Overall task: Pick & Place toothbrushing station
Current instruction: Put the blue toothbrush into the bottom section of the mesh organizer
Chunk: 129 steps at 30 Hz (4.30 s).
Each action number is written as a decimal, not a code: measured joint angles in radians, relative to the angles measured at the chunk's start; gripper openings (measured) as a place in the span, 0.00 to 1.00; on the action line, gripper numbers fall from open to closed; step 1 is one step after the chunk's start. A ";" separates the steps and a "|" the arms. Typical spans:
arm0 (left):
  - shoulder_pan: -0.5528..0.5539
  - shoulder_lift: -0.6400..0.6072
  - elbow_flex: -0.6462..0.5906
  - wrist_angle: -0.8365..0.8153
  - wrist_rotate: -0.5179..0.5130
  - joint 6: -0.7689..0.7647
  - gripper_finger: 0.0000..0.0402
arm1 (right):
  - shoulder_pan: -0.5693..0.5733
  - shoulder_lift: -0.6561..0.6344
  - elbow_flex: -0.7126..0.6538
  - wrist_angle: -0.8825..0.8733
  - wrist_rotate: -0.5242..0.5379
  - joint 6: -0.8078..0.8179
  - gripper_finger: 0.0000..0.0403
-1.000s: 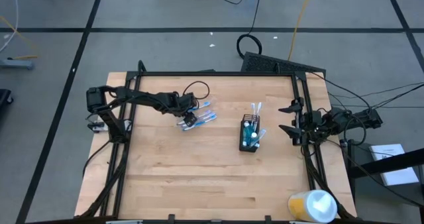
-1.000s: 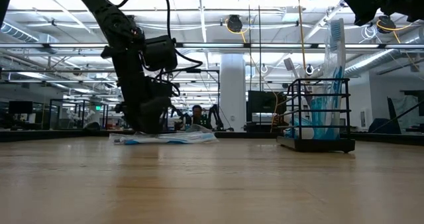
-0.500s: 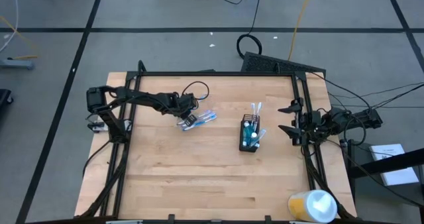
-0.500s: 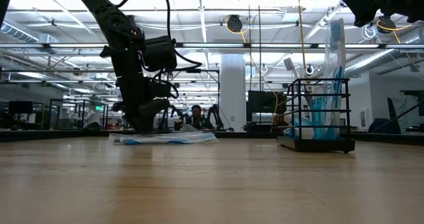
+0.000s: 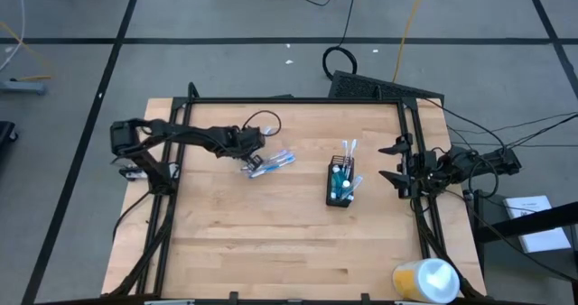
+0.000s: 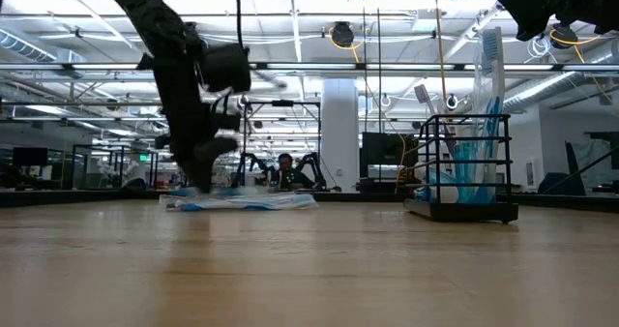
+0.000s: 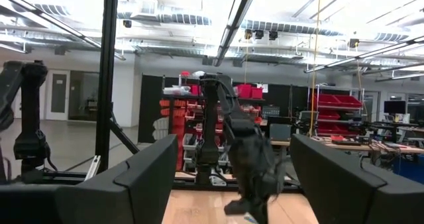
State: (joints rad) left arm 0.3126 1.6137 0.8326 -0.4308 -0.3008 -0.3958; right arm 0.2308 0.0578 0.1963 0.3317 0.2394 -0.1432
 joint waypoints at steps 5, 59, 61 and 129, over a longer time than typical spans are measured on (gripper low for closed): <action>-0.025 -0.112 0.003 0.072 -0.010 0.040 0.04 | 0.000 0.000 0.000 -0.001 0.000 0.000 0.70; -0.227 0.128 0.008 1.364 0.593 0.317 0.04 | 0.000 0.737 0.185 0.358 0.071 0.128 0.70; -0.227 0.128 0.008 1.364 0.587 0.323 0.04 | 0.000 0.793 0.217 0.360 0.070 0.128 0.70; -0.229 0.066 0.206 1.033 0.509 0.183 0.60 | -0.167 1.157 0.367 0.362 -0.064 0.195 0.03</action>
State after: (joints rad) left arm 0.0833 1.6797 1.0389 0.6018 0.2087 -0.2123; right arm 0.0633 1.2148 0.5629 0.6933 0.1754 0.0515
